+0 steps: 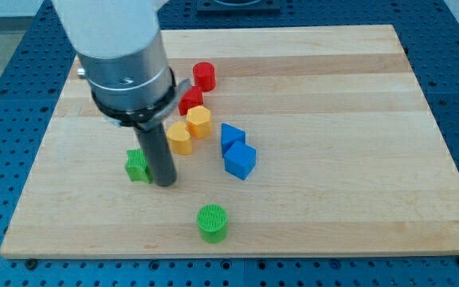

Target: Slightly push the blue triangle towards upside of blue cube

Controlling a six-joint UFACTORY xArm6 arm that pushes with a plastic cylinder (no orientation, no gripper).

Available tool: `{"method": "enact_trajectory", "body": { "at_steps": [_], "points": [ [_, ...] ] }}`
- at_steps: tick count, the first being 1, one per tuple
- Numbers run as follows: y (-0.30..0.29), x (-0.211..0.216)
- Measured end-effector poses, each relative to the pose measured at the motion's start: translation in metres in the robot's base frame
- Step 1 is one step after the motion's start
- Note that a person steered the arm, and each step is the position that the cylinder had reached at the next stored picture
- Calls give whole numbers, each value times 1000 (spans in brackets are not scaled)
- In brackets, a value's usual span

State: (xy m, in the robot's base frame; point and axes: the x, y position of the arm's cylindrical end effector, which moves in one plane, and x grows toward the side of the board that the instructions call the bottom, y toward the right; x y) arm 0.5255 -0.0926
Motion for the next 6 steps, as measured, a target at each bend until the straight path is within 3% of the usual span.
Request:
{"method": "enact_trajectory", "body": {
  "at_steps": [1,6],
  "points": [
    [49,-30],
    [70,-81]
  ]
}}
